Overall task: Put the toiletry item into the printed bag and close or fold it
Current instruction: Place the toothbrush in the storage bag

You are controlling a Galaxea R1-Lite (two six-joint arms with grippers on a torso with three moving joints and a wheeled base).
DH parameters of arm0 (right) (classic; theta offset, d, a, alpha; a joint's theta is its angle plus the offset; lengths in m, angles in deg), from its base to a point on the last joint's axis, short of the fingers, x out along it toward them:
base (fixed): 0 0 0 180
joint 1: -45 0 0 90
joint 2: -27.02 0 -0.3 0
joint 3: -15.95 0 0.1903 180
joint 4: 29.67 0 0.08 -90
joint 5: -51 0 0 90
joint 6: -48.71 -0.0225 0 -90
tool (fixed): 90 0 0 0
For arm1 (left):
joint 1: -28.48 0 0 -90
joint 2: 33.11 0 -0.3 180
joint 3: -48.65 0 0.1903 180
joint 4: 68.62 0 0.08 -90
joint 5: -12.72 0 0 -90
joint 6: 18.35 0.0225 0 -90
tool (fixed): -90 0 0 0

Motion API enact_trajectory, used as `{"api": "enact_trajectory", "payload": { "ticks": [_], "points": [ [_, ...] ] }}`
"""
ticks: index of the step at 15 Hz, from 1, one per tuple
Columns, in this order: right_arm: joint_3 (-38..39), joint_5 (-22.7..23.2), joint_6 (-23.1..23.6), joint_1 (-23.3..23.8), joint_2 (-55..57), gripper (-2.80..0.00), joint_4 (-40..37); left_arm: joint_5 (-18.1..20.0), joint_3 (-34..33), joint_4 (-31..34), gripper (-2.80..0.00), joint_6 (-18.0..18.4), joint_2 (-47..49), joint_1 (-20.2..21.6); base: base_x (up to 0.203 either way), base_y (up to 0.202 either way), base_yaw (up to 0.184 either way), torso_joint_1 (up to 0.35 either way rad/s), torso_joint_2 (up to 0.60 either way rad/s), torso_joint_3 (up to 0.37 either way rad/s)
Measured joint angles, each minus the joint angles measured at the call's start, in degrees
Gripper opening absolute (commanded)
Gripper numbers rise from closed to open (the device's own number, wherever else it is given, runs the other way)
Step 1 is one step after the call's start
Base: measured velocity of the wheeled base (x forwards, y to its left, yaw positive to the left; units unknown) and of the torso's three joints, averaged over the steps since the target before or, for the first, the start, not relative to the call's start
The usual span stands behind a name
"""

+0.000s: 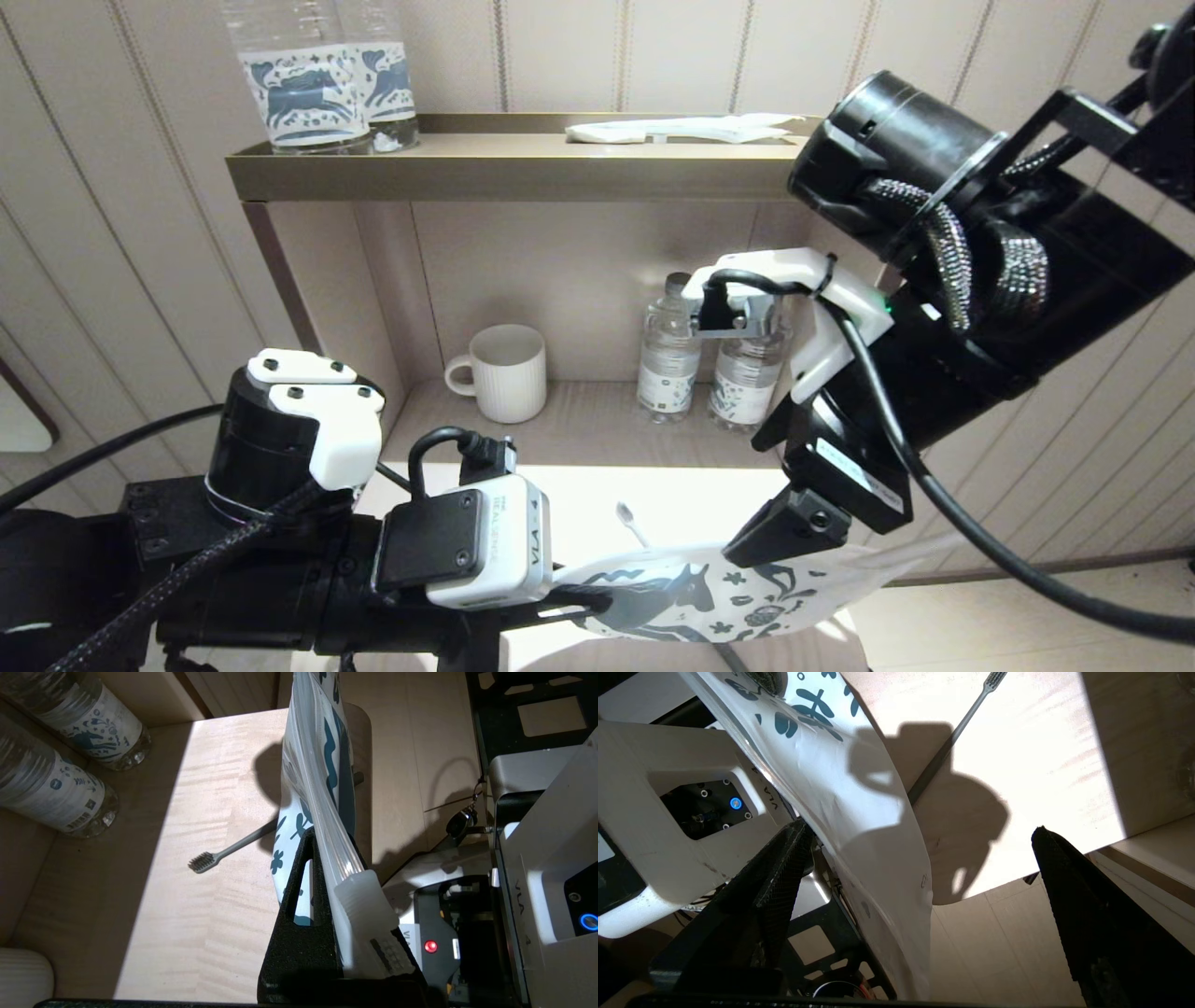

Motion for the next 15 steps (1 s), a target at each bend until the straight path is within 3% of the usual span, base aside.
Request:
{"api": "enact_trajectory", "payload": {
  "ticks": [8, 15],
  "points": [
    [1.2, 6.8, -0.3, 6.3, -8.5, 0.00, -0.6, 5.7, -2.5, -0.1, -2.80, -2.3, -1.9, 5.7, 0.000, 0.000, 0.000, 0.000, 0.00, 0.000],
    [12.5, 11.3, -0.1, 11.6, -14.2, 0.00, 2.8, 8.3, -2.2, -0.1, -2.80, -5.3, -3.8, 10.7, 0.000, 0.000, 0.000, 0.000, 0.00, 0.000]
  ]
}}
